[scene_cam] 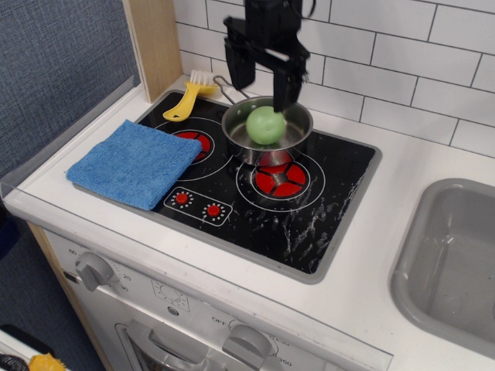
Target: Put the pear inside of the silver pot.
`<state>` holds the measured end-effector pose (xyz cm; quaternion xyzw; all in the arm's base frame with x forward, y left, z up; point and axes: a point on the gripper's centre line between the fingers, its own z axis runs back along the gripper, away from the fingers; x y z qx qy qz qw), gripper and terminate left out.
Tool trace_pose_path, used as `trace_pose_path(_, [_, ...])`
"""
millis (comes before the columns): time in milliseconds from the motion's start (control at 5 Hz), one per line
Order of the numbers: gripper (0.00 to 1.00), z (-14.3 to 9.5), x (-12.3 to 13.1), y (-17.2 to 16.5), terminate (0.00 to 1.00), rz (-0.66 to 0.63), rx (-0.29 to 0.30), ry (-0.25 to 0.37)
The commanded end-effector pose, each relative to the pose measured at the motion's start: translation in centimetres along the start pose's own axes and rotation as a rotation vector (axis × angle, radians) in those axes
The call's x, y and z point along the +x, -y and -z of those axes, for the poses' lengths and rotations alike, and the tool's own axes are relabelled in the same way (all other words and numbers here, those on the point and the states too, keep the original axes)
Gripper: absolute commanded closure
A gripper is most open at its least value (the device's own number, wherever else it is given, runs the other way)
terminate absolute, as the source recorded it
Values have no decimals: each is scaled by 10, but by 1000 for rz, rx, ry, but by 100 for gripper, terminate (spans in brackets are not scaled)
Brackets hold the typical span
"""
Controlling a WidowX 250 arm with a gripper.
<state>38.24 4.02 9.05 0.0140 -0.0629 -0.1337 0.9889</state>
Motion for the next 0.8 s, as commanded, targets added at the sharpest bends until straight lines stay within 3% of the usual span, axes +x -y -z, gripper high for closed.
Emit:
trace_pose_path(0, [0,-44,-1,-4,0,-49,-17,61])
trace_pose_path(400, [0,-44,-1,-4,0,-49,-17,61])
trace_pose_path(600, [0,-44,-1,-4,100,-49,-17,61])
